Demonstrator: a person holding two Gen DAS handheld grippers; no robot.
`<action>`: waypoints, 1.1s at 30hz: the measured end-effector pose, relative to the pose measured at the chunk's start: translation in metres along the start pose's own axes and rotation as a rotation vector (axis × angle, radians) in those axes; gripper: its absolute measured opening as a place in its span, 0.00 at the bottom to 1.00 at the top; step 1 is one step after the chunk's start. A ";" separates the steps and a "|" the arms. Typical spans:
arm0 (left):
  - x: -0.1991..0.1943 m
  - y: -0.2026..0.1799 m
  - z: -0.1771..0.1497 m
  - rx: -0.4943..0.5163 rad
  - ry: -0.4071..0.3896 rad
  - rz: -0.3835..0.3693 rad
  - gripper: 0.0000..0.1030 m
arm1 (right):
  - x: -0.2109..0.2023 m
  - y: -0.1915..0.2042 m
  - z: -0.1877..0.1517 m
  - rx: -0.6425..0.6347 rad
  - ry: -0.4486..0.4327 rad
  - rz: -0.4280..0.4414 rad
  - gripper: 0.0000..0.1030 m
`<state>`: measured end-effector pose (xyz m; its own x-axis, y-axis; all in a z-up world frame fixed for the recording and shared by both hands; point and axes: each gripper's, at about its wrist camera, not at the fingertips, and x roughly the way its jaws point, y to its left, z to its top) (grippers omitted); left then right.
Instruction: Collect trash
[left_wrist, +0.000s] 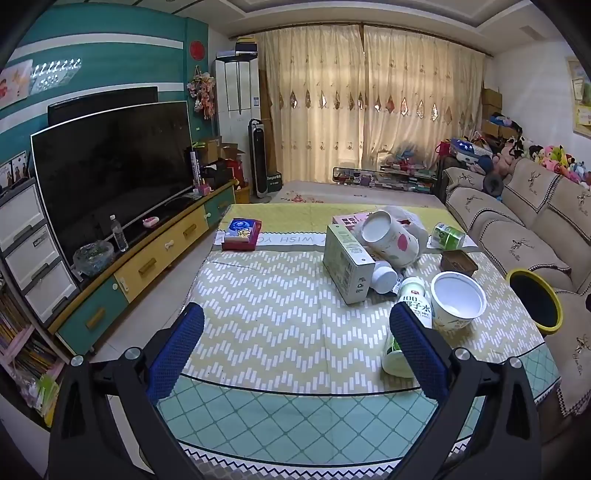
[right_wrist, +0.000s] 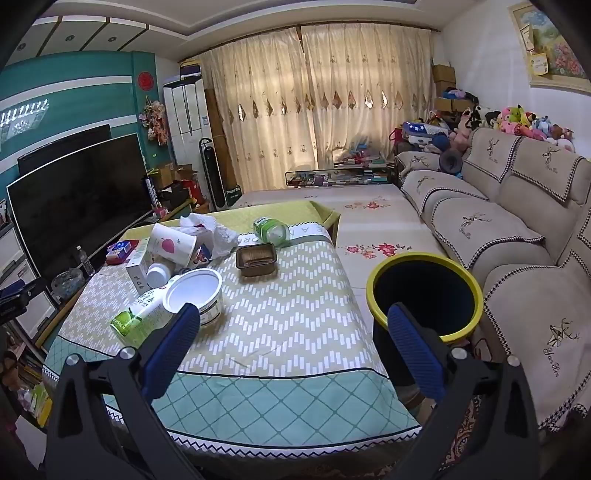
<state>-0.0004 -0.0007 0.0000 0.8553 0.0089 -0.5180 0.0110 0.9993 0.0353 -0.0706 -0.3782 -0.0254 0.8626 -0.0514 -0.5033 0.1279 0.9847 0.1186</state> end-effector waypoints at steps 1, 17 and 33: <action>0.000 0.000 0.000 -0.001 0.002 -0.003 0.96 | 0.000 0.000 0.000 0.002 0.000 0.000 0.94; -0.001 -0.005 0.000 0.006 0.011 -0.006 0.96 | 0.000 0.001 0.001 0.007 -0.006 0.005 0.94; 0.003 -0.001 -0.001 0.002 0.028 -0.022 0.96 | 0.004 0.004 0.000 0.009 -0.004 0.006 0.94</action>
<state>0.0016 -0.0015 -0.0030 0.8402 -0.0117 -0.5422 0.0306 0.9992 0.0258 -0.0671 -0.3742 -0.0272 0.8653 -0.0458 -0.4991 0.1266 0.9835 0.1293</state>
